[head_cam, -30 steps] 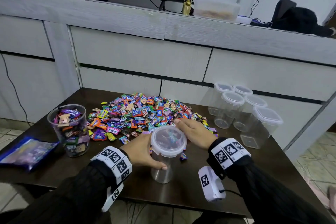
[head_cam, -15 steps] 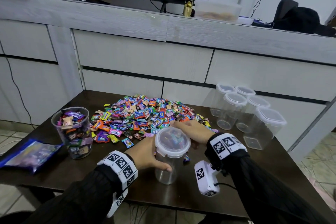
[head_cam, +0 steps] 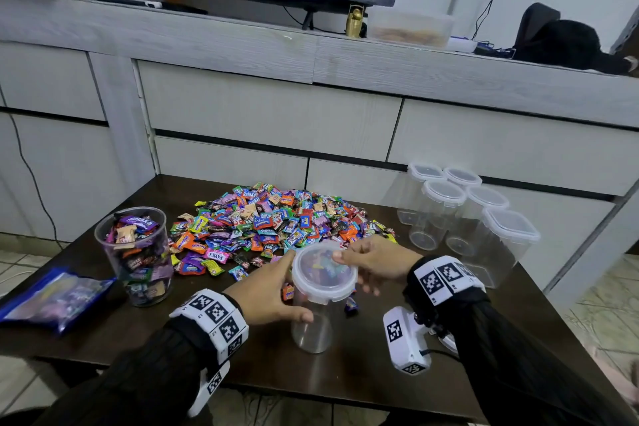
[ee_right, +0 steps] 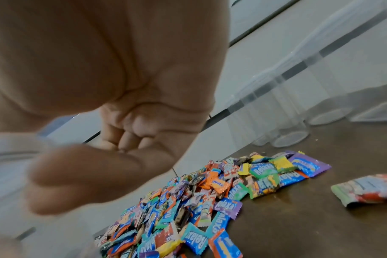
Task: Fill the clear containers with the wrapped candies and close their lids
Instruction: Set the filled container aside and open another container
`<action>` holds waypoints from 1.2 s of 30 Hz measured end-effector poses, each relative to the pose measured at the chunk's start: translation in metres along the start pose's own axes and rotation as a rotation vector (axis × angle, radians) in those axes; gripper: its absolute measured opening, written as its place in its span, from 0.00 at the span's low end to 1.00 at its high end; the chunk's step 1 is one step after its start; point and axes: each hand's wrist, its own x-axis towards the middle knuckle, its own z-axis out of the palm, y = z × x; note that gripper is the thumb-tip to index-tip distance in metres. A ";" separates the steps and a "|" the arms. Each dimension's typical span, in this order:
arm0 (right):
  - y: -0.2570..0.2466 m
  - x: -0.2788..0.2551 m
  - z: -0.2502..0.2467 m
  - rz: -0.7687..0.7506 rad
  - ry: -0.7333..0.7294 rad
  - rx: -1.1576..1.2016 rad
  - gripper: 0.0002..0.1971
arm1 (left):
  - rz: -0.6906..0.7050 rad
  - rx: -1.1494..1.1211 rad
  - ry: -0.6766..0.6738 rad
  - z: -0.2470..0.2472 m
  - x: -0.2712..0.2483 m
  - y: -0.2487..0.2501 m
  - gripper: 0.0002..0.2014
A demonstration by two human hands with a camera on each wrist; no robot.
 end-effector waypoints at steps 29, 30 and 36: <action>0.009 0.004 0.014 0.027 0.208 -0.019 0.34 | -0.018 -0.152 0.035 0.013 0.009 0.006 0.34; 0.008 0.003 0.013 0.033 0.217 -0.014 0.34 | -0.020 -0.154 0.029 0.013 0.009 0.006 0.33; -0.021 -0.008 0.002 -0.062 0.469 -0.728 0.28 | 0.026 -0.144 0.051 0.014 0.013 0.006 0.35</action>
